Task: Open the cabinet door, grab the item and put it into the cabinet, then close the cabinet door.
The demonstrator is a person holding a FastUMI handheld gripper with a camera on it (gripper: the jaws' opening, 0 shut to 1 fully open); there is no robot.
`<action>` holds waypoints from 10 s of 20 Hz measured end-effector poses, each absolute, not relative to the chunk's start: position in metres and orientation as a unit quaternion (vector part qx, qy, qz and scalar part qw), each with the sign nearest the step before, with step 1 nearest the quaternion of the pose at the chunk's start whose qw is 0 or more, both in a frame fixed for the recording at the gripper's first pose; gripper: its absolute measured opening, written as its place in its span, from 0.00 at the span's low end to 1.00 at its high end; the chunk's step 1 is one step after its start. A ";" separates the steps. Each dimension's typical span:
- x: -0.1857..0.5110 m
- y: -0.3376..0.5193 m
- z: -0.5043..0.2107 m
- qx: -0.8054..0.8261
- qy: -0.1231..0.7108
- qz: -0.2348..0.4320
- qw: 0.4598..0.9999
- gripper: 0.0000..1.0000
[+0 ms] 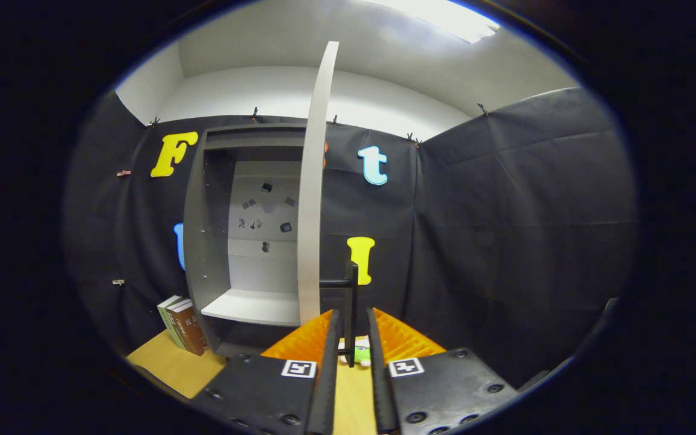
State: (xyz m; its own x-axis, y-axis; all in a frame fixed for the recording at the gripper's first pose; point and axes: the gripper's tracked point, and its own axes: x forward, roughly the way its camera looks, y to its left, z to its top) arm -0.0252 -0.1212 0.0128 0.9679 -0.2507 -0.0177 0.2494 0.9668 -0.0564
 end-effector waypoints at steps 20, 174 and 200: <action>-0.070 0.059 -0.191 -0.001 0.228 0.028 0.973 0.98; 0.030 0.024 -0.010 0.056 0.055 -0.049 0.996 0.97; 0.031 0.048 -0.020 0.017 0.064 -0.045 0.997 0.99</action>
State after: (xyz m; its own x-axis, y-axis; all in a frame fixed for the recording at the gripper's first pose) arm 0.0315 0.0477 -0.0200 0.9876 -0.0876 -0.1299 0.0920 0.9953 0.0287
